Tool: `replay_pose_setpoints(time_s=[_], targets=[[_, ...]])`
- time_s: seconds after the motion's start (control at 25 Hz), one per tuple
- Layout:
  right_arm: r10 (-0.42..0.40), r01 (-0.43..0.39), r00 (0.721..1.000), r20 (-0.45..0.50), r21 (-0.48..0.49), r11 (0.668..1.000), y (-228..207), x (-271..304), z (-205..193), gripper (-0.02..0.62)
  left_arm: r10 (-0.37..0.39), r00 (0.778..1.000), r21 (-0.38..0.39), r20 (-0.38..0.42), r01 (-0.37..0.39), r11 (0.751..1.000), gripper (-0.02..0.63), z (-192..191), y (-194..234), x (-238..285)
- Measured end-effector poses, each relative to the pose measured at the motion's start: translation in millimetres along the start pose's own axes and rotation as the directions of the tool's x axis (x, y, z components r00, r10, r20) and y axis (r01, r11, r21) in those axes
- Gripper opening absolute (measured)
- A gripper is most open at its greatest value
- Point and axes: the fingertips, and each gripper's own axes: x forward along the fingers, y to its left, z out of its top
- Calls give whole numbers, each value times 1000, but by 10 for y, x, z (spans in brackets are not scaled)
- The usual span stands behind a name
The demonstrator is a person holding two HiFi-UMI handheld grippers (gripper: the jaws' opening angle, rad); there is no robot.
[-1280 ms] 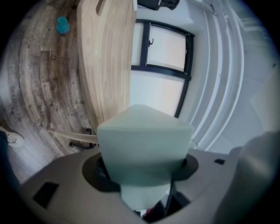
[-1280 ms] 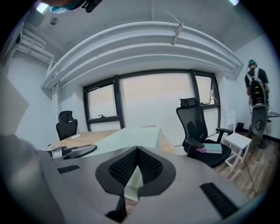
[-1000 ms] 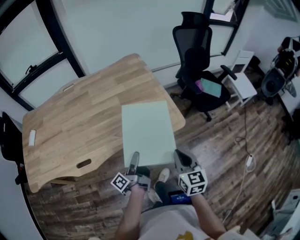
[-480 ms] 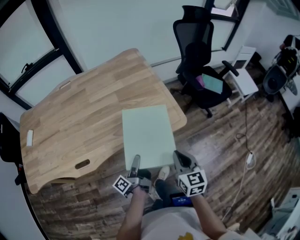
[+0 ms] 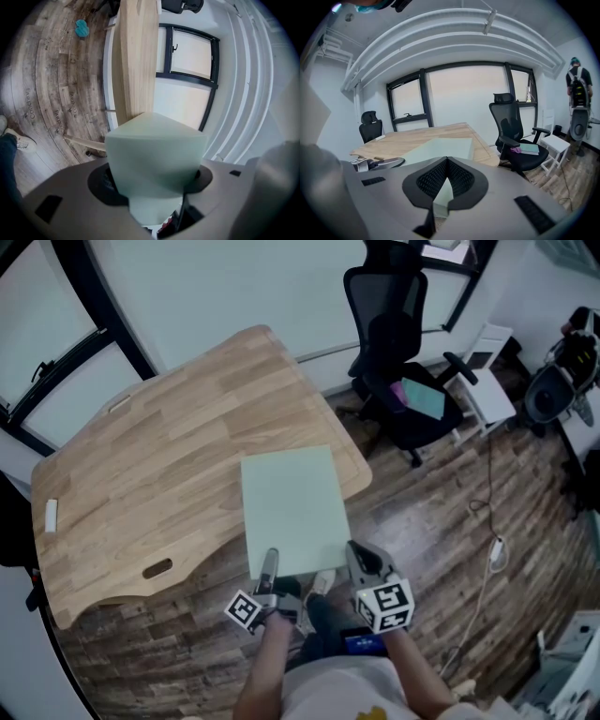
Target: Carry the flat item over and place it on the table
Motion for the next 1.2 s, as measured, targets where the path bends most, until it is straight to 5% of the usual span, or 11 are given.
replay_pose_setpoints(time_s=[1.2], targets=[[30, -31, 999, -37, -28, 999, -42, 418, -162, -2, 8, 997, 47, 77, -12, 999, 284, 163, 188, 474]])
